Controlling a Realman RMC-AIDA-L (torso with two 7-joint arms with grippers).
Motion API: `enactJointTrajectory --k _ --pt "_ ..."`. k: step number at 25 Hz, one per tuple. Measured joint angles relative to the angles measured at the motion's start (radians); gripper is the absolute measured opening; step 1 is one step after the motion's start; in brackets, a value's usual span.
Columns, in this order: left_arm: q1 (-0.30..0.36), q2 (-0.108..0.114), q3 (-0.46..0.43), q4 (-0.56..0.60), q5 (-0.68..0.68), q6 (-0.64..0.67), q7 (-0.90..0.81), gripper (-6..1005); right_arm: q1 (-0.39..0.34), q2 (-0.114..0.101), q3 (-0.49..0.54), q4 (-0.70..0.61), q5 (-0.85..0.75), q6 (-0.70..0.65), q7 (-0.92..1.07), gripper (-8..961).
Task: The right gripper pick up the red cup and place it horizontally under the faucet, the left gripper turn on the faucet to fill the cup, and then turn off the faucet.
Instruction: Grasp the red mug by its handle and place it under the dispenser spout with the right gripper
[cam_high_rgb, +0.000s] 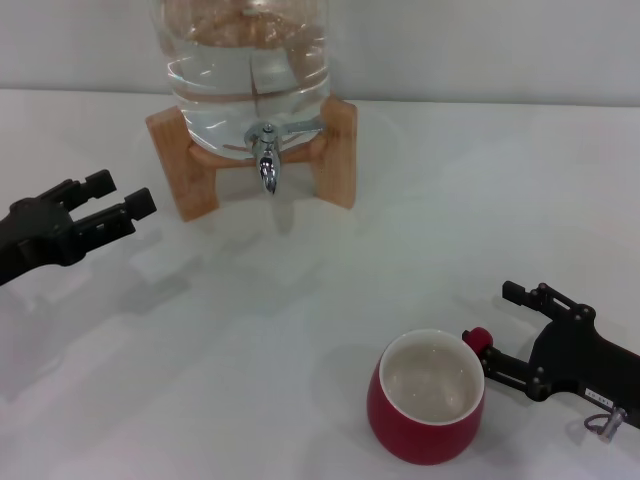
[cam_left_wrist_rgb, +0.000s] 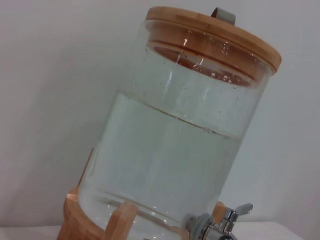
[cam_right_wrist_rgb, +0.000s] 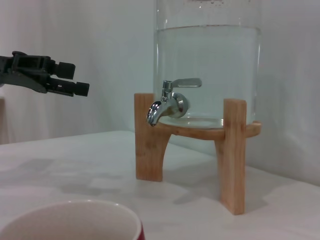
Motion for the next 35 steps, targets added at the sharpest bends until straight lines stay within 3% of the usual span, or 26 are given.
enactJointTrajectory --k 16,22,35 --pt "-0.007 0.002 0.0 0.0 0.001 0.0 -0.002 887 0.002 -0.001 -0.01 0.0 0.001 0.004 0.007 784" --pt "-0.004 0.001 0.0 0.0 0.001 -0.001 -0.003 887 -0.002 -0.003 -0.012 -0.004 0.001 0.016 0.009 703" --pt "0.0 -0.002 0.0 0.0 0.001 -0.007 -0.006 887 -0.007 -0.005 -0.012 -0.01 0.001 0.034 0.005 698"
